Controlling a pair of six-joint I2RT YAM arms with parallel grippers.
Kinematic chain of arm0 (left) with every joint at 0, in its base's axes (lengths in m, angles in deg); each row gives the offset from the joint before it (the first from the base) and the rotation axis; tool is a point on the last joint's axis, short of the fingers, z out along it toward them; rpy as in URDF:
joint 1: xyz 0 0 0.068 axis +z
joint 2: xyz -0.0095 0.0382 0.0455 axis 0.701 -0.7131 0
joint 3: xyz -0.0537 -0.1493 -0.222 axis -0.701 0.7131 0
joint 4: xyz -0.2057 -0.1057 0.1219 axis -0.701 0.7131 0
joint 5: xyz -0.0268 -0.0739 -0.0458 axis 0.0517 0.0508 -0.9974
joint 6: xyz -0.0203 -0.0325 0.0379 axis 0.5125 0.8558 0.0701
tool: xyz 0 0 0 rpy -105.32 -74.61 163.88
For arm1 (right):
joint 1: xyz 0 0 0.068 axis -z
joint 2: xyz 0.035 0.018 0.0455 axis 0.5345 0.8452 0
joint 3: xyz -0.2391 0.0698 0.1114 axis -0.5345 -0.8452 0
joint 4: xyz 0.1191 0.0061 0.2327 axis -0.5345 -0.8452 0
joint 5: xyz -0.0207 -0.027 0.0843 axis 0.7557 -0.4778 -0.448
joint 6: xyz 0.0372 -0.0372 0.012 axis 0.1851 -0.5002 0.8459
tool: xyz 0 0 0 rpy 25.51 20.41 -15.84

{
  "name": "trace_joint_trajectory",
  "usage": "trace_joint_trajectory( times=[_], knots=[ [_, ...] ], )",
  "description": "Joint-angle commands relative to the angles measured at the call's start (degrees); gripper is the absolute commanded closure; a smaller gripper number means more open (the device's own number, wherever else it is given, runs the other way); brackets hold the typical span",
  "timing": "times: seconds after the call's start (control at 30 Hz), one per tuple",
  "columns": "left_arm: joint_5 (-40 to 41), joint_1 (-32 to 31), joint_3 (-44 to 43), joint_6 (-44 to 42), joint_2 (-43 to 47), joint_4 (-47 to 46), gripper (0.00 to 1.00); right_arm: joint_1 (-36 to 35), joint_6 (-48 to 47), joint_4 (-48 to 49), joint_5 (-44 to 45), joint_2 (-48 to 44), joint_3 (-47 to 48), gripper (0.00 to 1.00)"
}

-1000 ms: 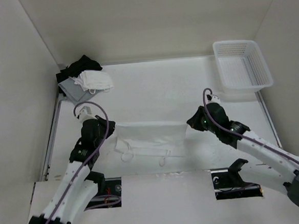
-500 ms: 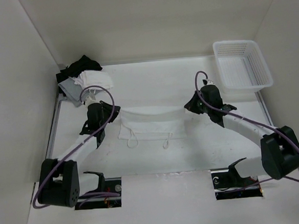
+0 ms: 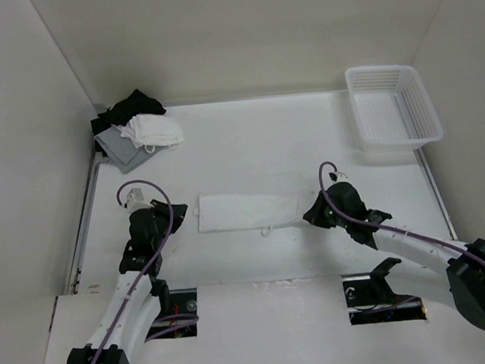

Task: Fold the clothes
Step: Fold the tank top

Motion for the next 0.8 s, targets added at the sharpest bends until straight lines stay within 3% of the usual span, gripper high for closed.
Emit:
trace_joint_trajectory(
  times=[0.0, 0.23, 0.3, 0.43, 0.53, 0.67, 0.77],
  knots=[
    [-2.5, 0.7, 2.4, 0.3, 3.4, 4.6, 0.94, -2.1, 2.9, 2.1, 1.8, -1.6, -0.6, 0.97],
    [-1.0, 1.9, 3.9, 0.7, 6.1, 7.8, 0.95, -7.1, 9.2, -3.4, 5.1, -2.5, -2.4, 0.92],
    [-0.9, 1.6, 2.4, 0.5, 4.7, 7.3, 0.92, -8.3, 10.3, -4.9, 6.5, -2.4, -2.4, 0.81],
    [2.5, -3.8, -2.0, -0.7, 2.4, 4.7, 0.86, -8.5, 10.6, -6.7, 11.7, -4.6, -1.9, 0.48],
    [9.0, -11.4, -5.3, -2.6, -2.0, 1.9, 0.83, -8.0, 7.3, -4.6, 10.8, -2.2, 0.7, 0.4],
    [13.7, -20.4, -7.3, -2.7, -9.5, -4.1, 0.82, -5.6, 4.8, 0.8, 8.0, 4.4, 2.7, 0.39],
    [14.2, -23.5, -7.4, -2.7, -12.7, -8.2, 0.82, -2.6, 4.9, 5.6, 5.2, 8.7, 2.4, 0.49]
  ],
)
